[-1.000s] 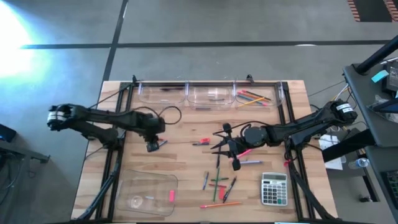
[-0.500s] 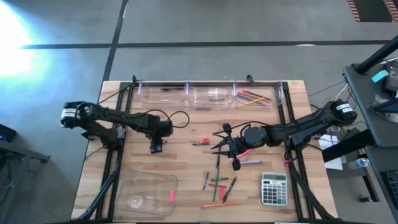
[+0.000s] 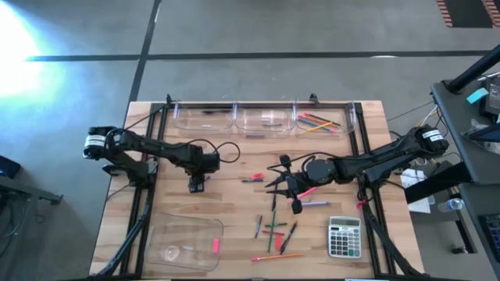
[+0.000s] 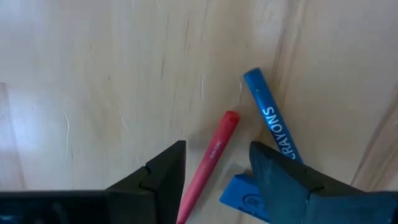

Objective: Sort crayons/erasers/pens/pencils in bins
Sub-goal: Put the red crayon into the top middle transparent bin

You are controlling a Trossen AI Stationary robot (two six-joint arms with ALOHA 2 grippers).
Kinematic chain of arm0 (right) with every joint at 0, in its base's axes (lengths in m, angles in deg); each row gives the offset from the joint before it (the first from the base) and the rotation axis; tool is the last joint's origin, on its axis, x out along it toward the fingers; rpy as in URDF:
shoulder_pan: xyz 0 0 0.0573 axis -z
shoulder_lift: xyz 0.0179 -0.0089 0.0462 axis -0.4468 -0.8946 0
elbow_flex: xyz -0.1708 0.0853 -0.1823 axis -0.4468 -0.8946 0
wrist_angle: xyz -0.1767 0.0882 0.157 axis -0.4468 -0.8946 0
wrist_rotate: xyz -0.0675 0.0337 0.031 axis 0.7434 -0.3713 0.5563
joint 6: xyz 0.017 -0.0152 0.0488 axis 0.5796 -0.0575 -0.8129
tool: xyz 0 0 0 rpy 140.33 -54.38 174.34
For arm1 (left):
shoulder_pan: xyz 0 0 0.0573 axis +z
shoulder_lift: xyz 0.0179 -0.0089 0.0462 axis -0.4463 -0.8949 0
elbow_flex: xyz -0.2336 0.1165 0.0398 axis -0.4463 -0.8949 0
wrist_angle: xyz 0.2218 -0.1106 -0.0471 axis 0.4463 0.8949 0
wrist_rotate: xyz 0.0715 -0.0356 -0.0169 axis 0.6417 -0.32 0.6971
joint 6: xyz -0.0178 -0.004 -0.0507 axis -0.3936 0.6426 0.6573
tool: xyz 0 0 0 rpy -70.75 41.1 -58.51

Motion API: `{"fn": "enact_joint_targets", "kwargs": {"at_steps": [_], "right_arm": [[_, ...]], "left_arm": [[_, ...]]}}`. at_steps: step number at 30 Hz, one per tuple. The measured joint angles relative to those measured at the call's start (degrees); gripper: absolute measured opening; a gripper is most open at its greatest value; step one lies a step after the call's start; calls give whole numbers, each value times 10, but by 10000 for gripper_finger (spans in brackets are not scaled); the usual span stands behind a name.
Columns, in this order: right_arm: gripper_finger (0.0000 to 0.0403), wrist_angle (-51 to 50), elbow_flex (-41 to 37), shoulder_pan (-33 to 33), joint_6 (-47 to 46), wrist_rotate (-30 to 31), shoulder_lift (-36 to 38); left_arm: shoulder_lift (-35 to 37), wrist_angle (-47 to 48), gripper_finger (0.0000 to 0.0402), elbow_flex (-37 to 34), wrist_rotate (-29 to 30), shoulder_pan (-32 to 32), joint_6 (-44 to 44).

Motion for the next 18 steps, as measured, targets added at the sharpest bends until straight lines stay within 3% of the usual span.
{"fn": "enact_joint_targets", "kwargs": {"at_steps": [7, 18], "right_arm": [[70, 0, 0, 0, -2, -2, 0], [73, 0, 0, 0, -4, -4, 0]], "left_arm": [[-8, -6, 159, -1, -21, 9, -14], [-9, -15, 72, -2, -54, 35, -32]]}}
